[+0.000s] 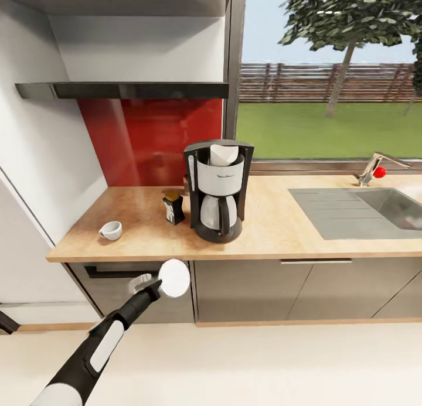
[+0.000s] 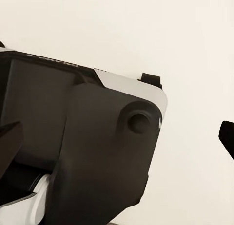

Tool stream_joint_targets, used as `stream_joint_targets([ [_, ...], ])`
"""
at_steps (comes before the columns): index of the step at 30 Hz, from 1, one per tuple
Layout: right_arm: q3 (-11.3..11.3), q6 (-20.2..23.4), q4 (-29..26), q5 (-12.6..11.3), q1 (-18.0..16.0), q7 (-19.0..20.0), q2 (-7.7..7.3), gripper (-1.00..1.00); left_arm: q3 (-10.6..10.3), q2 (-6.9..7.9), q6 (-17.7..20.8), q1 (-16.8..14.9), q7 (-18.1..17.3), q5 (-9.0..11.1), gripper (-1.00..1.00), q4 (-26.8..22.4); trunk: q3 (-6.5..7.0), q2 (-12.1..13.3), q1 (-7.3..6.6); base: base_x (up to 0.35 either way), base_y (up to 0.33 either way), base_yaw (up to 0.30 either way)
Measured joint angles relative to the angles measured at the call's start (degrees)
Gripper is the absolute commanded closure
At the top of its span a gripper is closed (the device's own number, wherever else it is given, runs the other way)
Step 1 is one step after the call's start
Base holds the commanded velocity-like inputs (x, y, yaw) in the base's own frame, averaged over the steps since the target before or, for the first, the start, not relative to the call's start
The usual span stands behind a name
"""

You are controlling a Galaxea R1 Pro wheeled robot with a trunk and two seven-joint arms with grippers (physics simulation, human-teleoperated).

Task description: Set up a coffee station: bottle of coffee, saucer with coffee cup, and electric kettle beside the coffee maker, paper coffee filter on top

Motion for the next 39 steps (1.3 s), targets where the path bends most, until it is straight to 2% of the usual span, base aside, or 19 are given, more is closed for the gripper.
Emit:
stream_joint_targets([
  [2,0.0,0.0,0.0,0.0,0.0,0.0,-0.01,-1.00,-1.7,0.00,1.2,0.0,0.0,0.2,1.00,-1.9,0.00,0.0,0.00,0.000,0.000,0.000],
  [4,0.0,0.0,0.0,0.0,0.0,0.0,-0.03,-1.00,-2.2,-0.04,4.1,0.0,-0.1,0.3,1.00,-3.5,0.00,0.0,0.00,0.000,0.000,0.000],
  [7,0.0,0.0,0.0,0.0,0.0,0.0,-0.02,-1.00,-2.3,-0.06,7.9,0.0,-0.2,0.5,1.00,-6.3,0.00,0.0,0.00,0.000,0.000,0.000],
  [11,0.0,0.0,0.0,0.0,0.0,0.0,-0.04,-1.00,-2.3,-0.07,9.1,-0.2,-0.2,0.8,1.00,-7.8,0.00,0.0,0.00,0.000,0.000,0.000],
  [14,0.0,0.0,0.0,0.0,0.0,0.0,-0.04,-1.00,-2.0,0.01,10.3,-1.7,0.0,0.9,1.00,-7.9,0.00,0.0,0.00,0.000,0.000,0.000],
  [17,0.0,0.0,0.0,0.0,0.0,0.0,-0.04,-1.00,-0.4,0.11,13.7,-3.6,0.1,2.0,1.00,-7.9,0.00,0.0,0.00,0.000,0.000,0.000],
  [20,0.0,0.0,0.0,0.0,0.0,0.0,-0.04,-1.00,3.2,0.41,15.8,-6.1,0.8,4.2,1.00,-7.4,0.00,0.0,0.00,0.000,0.000,0.000],
  [23,0.0,0.0,0.0,0.0,0.0,0.0,-0.04,-1.00,5.0,0.53,16.3,-8.7,5.2,5.1,1.00,-7.2,0.00,0.0,0.00,0.000,0.000,0.000],
  [29,0.0,0.0,0.0,0.1,0.0,0.0,-0.10,-1.00,5.6,0.11,16.4,-11.3,14.9,5.6,1.00,-7.4,0.00,0.0,0.00,0.000,0.000,0.000],
  [32,0.0,0.0,0.0,0.1,0.0,0.0,-0.15,-1.00,5.6,0.08,16.4,-11.9,18.0,5.9,1.00,-7.6,0.00,0.0,0.00,0.000,0.000,0.000],
  [34,0.0,0.0,0.0,0.1,0.0,0.0,-0.19,-1.00,5.6,0.08,16.4,-12.0,19.8,7.8,1.00,-7.5,0.00,0.0,0.00,0.000,0.000,0.000],
  [37,0.0,0.0,0.0,0.1,0.0,0.0,-0.27,-1.00,5.6,0.14,16.5,-12.0,22.0,13.1,1.00,-7.1,0.00,0.0,0.00,0.000,0.000,0.000],
  [38,0.0,0.0,0.0,0.1,0.0,0.0,-0.38,-1.00,5.6,0.12,16.5,-11.9,24.5,17.5,1.00,-6.9,0.00,0.0,0.00,0.000,0.000,0.000],
  [39,0.0,0.0,0.0,0.1,0.0,0.0,-0.54,-1.00,5.7,0.09,16.5,-11.9,25.7,18.5,1.00,-6.9,0.00,0.0,0.00,0.000,0.000,0.000],
])
